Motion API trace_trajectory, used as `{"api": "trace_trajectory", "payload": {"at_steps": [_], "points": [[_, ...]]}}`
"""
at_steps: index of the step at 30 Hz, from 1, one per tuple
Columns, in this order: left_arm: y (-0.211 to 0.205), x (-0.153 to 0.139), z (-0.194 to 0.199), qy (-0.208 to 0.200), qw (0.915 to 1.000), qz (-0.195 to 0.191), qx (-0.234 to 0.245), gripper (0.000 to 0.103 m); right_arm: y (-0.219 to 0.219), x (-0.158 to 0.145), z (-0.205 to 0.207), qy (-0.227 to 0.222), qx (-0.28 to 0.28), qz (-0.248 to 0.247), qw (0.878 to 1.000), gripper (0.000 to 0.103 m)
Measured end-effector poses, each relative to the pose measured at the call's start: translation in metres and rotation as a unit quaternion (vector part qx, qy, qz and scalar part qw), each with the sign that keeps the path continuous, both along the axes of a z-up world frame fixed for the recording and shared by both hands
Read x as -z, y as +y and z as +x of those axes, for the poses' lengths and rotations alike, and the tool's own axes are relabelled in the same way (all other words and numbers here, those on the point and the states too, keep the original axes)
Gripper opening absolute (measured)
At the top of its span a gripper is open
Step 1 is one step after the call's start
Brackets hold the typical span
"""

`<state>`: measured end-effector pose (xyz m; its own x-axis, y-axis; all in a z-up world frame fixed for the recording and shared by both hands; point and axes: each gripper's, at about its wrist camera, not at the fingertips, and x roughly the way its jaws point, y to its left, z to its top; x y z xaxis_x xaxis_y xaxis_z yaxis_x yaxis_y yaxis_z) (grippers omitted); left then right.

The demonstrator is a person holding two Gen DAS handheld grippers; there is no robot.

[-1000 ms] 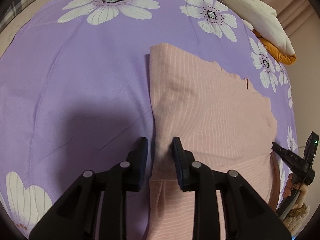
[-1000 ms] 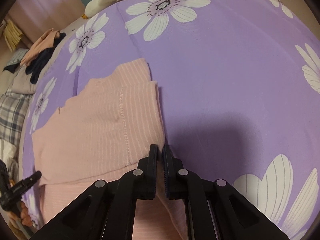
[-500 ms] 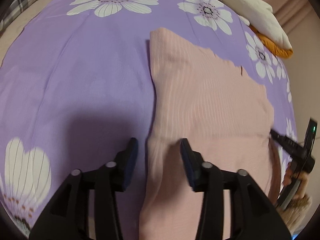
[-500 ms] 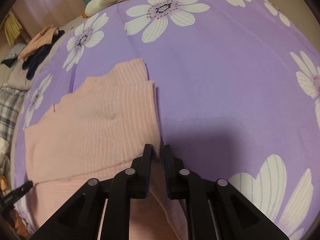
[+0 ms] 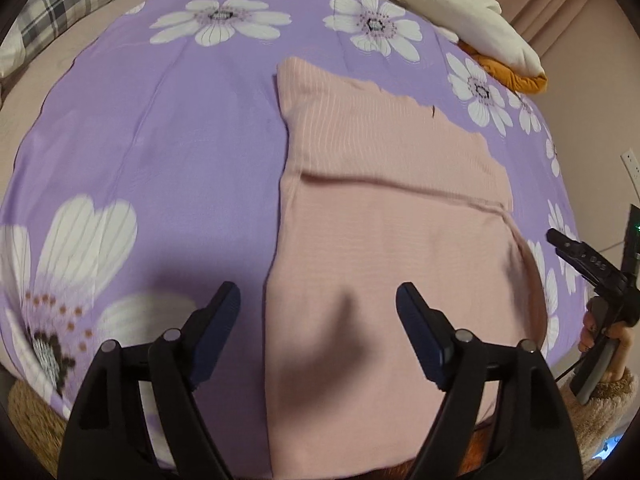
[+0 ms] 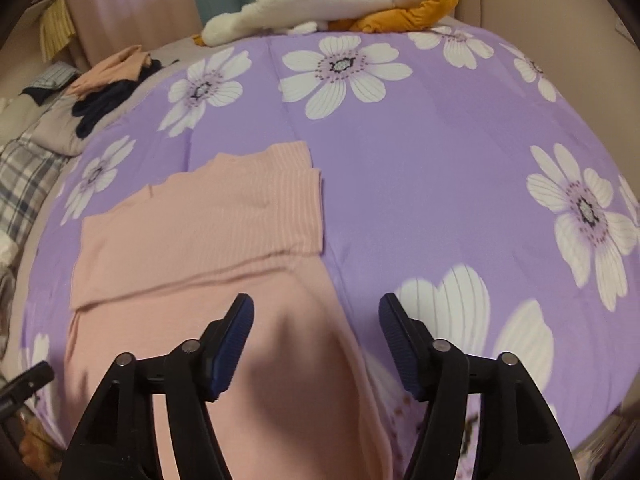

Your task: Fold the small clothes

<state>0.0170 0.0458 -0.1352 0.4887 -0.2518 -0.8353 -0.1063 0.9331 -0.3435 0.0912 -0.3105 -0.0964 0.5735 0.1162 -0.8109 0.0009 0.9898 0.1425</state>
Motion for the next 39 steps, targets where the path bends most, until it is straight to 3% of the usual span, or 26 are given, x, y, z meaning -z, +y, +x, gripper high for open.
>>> {"api": "trace_trajectory", "payload": {"at_steps": [6, 18, 21, 25, 27, 29, 31, 32, 34, 35, 39], "points": [[-0.005, 0.025, -0.023, 0.042, 0.9988, -0.013, 0.02, 0.08, -0.008, 0.005, -0.045, 0.014, 0.003, 0.019, 1.0, 0.067], [-0.027, 0.036, -0.069, 0.038, 0.9973, -0.034, 0.054, 0.078, -0.007, 0.032, -0.121, 0.068, 0.021, 0.027, 0.997, 0.067], [-0.026, 0.039, -0.076, 0.037, 0.9971, -0.041, 0.053, 0.071, -0.005, 0.046, -0.133, 0.092, 0.032, 0.04, 0.994, 0.067], [-0.024, 0.04, -0.081, 0.036, 0.998, -0.025, 0.046, 0.047, -0.001, 0.062, -0.143, 0.119, 0.04, 0.021, 0.992, 0.067], [-0.022, 0.042, -0.081, 0.038, 0.9979, -0.031, 0.043, 0.041, -0.002, 0.07, -0.146, 0.134, 0.043, 0.027, 0.99, 0.067], [-0.02, 0.043, -0.083, 0.038, 0.9983, -0.029, 0.034, 0.031, -0.002, 0.075, -0.148, 0.136, 0.043, 0.032, 0.989, 0.063], [-0.016, 0.043, -0.082, 0.039, 0.9983, -0.04, 0.019, 0.009, -0.001, 0.076, -0.147, 0.135, 0.037, 0.038, 0.989, 0.05], [-0.015, 0.043, -0.082, 0.039, 0.9978, -0.051, 0.015, 0.009, 0.0, 0.075, -0.147, 0.134, 0.033, 0.039, 0.99, 0.046], [-0.013, 0.04, -0.082, 0.035, 0.9973, -0.063, 0.013, 0.006, 0.004, 0.069, -0.145, 0.126, 0.016, 0.032, 0.991, 0.02], [-0.013, 0.038, -0.083, 0.032, 0.9971, -0.067, 0.014, 0.006, 0.004, 0.067, -0.145, 0.123, 0.011, 0.037, 0.992, 0.013], [-0.01, 0.022, -0.078, 0.011, 0.9951, -0.097, 0.016, 0.006, 0.001, 0.05, -0.144, 0.107, -0.015, 0.102, 0.989, 0.012]]}}
